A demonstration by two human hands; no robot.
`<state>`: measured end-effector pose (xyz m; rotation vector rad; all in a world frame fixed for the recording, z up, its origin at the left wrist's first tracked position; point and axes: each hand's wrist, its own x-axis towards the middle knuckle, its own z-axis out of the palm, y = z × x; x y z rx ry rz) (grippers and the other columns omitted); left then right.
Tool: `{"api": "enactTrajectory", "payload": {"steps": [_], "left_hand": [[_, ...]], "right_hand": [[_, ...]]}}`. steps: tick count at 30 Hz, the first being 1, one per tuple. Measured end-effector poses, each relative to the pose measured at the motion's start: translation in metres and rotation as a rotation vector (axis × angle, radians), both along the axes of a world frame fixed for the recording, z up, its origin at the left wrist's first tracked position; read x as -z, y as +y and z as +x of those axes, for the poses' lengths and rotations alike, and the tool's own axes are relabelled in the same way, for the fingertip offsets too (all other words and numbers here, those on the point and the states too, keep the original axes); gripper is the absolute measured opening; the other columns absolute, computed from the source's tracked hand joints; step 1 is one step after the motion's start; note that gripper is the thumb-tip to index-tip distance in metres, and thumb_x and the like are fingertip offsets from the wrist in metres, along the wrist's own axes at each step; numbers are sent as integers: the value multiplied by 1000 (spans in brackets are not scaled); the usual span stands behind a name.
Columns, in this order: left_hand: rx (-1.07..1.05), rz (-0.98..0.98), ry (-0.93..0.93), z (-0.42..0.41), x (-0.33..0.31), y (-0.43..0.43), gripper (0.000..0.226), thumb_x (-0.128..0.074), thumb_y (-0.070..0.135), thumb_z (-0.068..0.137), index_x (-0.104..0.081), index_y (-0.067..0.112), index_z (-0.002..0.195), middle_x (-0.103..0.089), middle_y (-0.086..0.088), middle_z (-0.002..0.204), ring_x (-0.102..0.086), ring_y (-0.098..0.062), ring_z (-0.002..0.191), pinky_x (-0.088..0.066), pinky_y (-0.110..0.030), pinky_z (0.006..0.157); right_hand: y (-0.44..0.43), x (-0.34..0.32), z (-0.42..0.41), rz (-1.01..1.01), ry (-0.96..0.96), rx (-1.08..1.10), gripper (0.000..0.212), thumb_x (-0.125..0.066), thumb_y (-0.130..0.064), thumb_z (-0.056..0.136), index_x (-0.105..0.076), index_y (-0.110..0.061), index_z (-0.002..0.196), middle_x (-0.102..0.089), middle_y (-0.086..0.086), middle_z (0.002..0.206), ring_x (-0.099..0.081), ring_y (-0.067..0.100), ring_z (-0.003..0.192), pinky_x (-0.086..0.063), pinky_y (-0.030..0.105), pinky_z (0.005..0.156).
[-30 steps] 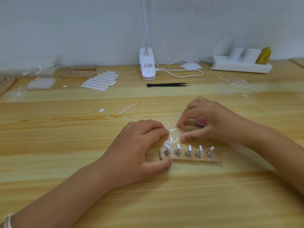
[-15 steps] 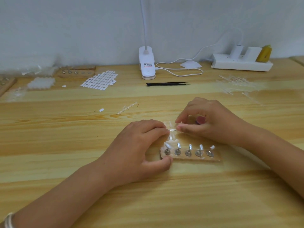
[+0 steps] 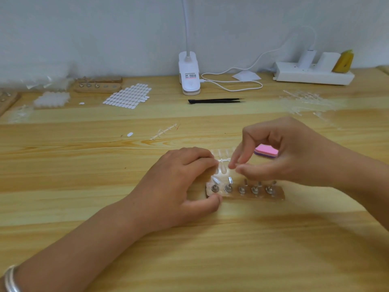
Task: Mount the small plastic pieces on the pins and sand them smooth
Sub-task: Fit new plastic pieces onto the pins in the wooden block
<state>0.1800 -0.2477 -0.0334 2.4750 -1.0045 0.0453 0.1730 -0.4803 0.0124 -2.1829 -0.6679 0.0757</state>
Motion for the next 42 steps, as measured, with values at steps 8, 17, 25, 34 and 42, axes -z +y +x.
{"api": "enactTrajectory", "payload": {"steps": [8, 17, 25, 34, 42], "left_hand": [[10, 10, -8, 1, 1, 1, 60, -55, 56, 78, -63, 22, 127, -56, 12, 131, -44, -2, 122, -24, -13, 103], [9, 13, -10, 2, 2, 1, 61, -53, 58, 79, -62, 23, 128, -55, 13, 131, -47, -5, 122, -33, -24, 105], [13, 12, -41, 2, 3, 0, 61, -52, 55, 79, -64, 18, 126, -58, 8, 128, -52, -10, 118, -38, -29, 101], [44, -31, -100, 3, 5, 1, 55, -56, 51, 80, -65, 17, 123, -60, 6, 123, -56, -13, 113, -41, -37, 97], [30, -328, 154, 2, 0, -7, 36, -80, 44, 68, -70, 30, 100, -59, 18, 117, -55, -9, 116, -42, -36, 100]], "right_hand": [[4, 3, -4, -70, -62, -2, 13, -85, -24, 74, -79, -18, 84, -76, -9, 83, -71, 11, 87, -51, 26, 84], [9, -19, -18, -241, -88, -44, 4, -74, -41, 79, -73, -37, 80, -64, -16, 73, -57, 14, 79, -41, 19, 66], [45, -17, -60, -782, 77, -124, 43, -41, -67, 90, -54, -42, 123, -57, -21, 108, -53, -7, 94, -46, 22, 82], [58, -12, -60, -785, -112, -84, 13, -39, -38, 103, -41, -31, 93, -50, -11, 92, -59, 15, 97, -47, 30, 78], [9, -13, -19, -47, 71, -9, 19, -72, -45, 82, -78, -27, 81, -69, -11, 72, -59, 17, 59, -53, 37, 63]]}}
